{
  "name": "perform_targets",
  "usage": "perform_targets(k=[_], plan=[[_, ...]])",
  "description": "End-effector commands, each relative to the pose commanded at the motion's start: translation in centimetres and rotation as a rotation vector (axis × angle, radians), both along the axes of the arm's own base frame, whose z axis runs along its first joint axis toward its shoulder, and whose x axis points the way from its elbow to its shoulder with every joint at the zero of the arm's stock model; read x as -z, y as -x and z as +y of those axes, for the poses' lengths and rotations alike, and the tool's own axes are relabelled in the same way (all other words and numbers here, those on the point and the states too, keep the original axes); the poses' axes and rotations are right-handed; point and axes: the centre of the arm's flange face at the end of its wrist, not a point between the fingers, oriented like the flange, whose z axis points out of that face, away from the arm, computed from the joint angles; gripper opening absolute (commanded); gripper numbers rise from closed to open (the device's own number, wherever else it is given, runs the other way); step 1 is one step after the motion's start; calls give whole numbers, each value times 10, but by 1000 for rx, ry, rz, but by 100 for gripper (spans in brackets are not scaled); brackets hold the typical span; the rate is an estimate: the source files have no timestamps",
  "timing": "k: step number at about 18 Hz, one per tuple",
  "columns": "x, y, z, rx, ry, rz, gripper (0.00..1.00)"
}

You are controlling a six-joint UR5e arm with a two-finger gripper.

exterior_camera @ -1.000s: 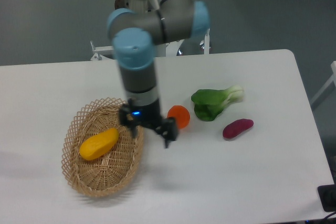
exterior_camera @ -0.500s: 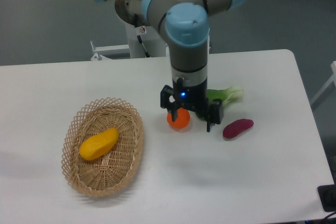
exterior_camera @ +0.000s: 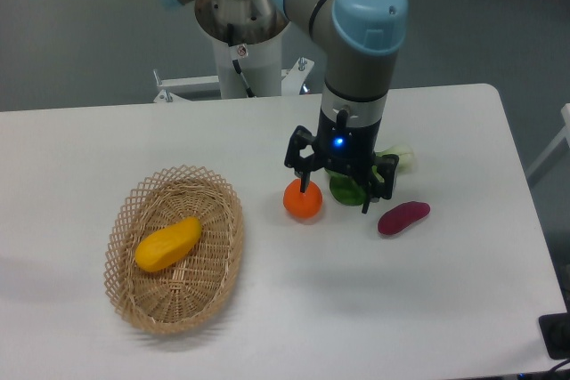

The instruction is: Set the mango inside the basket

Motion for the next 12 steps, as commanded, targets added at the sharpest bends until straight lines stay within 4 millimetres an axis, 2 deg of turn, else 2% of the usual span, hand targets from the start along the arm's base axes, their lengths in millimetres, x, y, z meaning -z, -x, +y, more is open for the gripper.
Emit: perform_targets(k=[12], plan=[[0, 0, 0, -16, 2, 1, 100]])
